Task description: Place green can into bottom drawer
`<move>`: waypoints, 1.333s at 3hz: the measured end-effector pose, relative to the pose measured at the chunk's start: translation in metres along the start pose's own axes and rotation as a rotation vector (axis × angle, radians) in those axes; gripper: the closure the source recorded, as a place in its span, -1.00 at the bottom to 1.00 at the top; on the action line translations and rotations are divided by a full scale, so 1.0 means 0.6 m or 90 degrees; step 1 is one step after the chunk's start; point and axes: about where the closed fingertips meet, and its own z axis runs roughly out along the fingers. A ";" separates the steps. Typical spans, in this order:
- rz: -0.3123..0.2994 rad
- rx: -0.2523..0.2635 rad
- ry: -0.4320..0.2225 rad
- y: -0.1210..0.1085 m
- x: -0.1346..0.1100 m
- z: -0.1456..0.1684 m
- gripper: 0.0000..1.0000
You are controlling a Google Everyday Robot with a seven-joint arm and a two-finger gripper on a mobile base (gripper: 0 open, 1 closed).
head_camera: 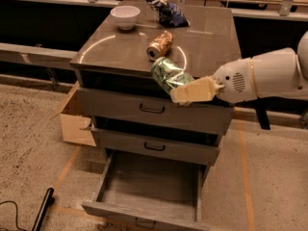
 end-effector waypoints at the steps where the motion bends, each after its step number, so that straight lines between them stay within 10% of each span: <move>1: -0.072 -0.015 0.042 0.055 0.062 0.079 1.00; 2: -0.122 0.014 0.101 0.060 0.136 0.182 1.00; 4: -0.119 0.037 0.101 0.034 0.171 0.210 1.00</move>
Offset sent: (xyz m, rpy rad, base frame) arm -0.0520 0.1378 -0.1606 -0.3134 -0.1018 0.2014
